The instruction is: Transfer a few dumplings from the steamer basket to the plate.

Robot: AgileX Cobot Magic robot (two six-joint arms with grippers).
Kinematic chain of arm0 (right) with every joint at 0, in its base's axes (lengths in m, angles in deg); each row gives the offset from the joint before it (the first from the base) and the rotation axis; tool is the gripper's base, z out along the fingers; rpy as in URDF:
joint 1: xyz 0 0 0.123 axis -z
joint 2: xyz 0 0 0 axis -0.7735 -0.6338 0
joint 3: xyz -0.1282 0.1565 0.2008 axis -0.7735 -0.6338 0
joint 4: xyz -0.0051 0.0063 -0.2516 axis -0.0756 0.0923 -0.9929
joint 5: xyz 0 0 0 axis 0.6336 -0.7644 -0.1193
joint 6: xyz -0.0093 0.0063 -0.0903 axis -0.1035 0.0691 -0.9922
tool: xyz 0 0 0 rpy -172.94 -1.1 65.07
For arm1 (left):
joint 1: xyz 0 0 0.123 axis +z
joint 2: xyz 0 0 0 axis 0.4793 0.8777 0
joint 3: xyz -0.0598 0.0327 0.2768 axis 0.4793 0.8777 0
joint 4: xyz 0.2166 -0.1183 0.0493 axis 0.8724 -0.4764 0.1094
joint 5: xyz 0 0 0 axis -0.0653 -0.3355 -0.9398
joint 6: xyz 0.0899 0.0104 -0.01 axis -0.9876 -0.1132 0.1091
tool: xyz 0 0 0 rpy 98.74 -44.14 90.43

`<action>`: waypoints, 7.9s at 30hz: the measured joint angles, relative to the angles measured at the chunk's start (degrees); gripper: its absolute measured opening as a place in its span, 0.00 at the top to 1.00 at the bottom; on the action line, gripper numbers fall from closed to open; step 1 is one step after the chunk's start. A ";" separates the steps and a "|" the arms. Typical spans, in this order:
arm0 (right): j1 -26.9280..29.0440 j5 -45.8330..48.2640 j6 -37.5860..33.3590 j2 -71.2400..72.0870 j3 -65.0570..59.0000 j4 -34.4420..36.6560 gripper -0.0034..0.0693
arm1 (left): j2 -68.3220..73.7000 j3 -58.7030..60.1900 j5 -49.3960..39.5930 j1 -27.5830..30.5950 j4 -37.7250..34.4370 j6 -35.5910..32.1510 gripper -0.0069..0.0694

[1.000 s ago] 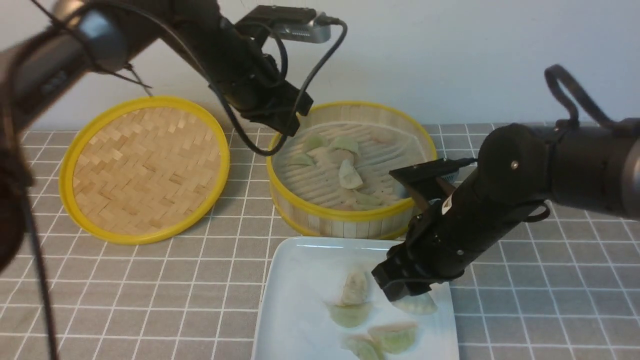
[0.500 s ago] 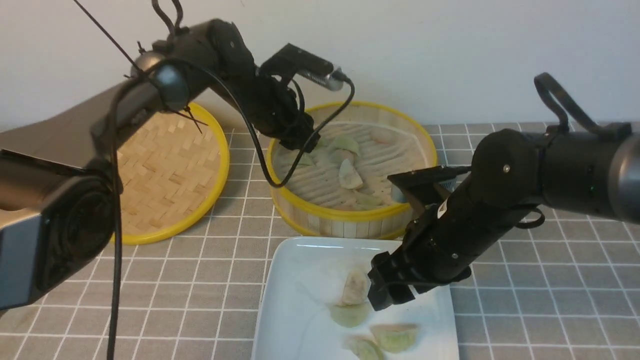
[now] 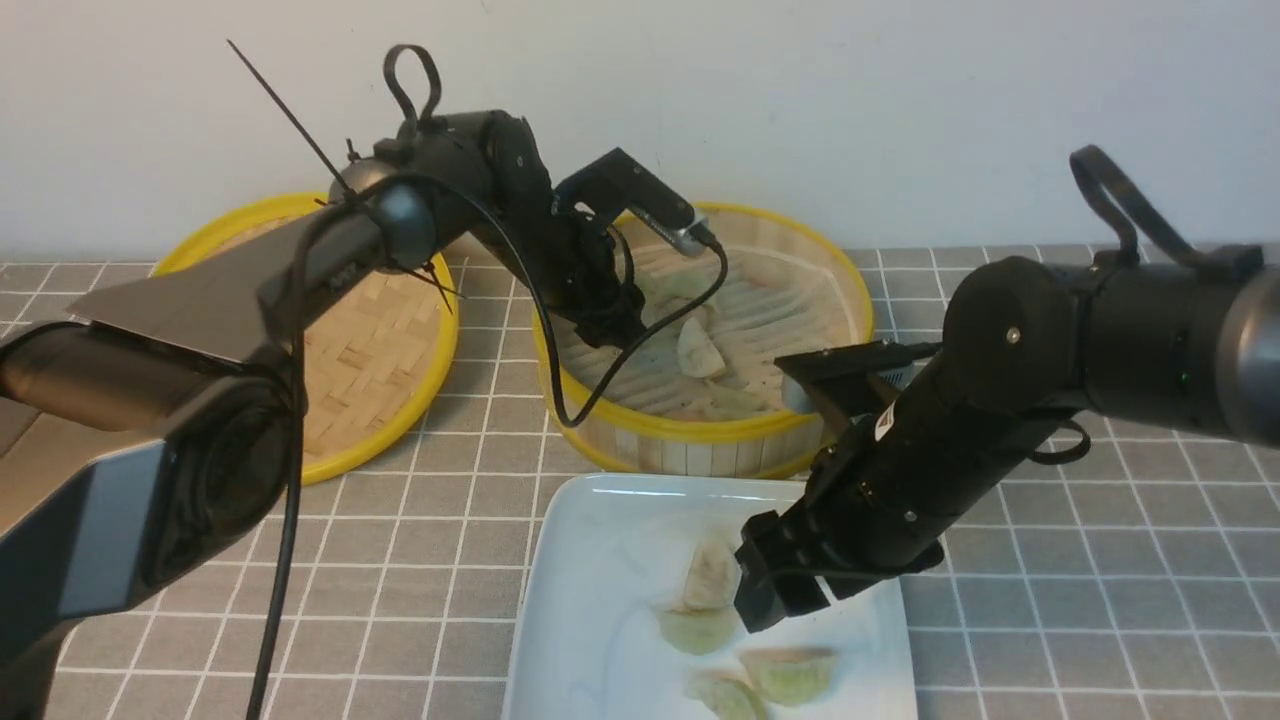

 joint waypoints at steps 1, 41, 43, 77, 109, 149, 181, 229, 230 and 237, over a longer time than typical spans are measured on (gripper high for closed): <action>0.00 0.00 0.00 0.00 0.00 0.01 0.20 | 0.00 0.00 -0.03 0.00 0.05 0.00 0.39; 0.00 13.31 16.50 49.92 4.61 -28.02 0.97 | -39.03 21.97 -25.89 -1.26 1.36 25.16 0.72; 0.00 12.84 18.22 55.58 3.84 -30.75 0.97 | -41.52 28.41 -25.89 -2.06 0.03 25.16 0.72; 0.00 -10.95 25.06 90.40 -19.40 -36.56 0.97 | -32.76 39.07 -18.15 -16.56 -1.04 28.93 0.55; 0.00 -16.94 25.65 90.40 -19.40 -39.63 0.97 | -106.96 88.60 26.46 -16.56 1.38 33.05 0.92; 0.00 -16.98 23.97 90.40 -19.40 -39.69 0.97 | -139.87 122.93 32.67 11.56 8.79 31.09 0.92; 0.00 -16.98 23.97 90.40 -19.40 -39.69 0.97 | -140.21 122.93 24.30 14.82 10.17 31.09 0.92; 29.97 -29.07 26.12 102.21 -66.63 -35.81 0.97 | -140.26 122.93 24.23 14.82 10.17 31.09 0.92; 29.97 -28.99 26.12 102.21 -66.59 -35.81 0.97 | -140.26 122.93 24.23 14.82 10.17 31.09 0.92; 29.97 -28.94 26.12 102.21 -66.59 -35.81 0.97 | -140.26 122.93 24.23 14.82 10.17 31.09 0.92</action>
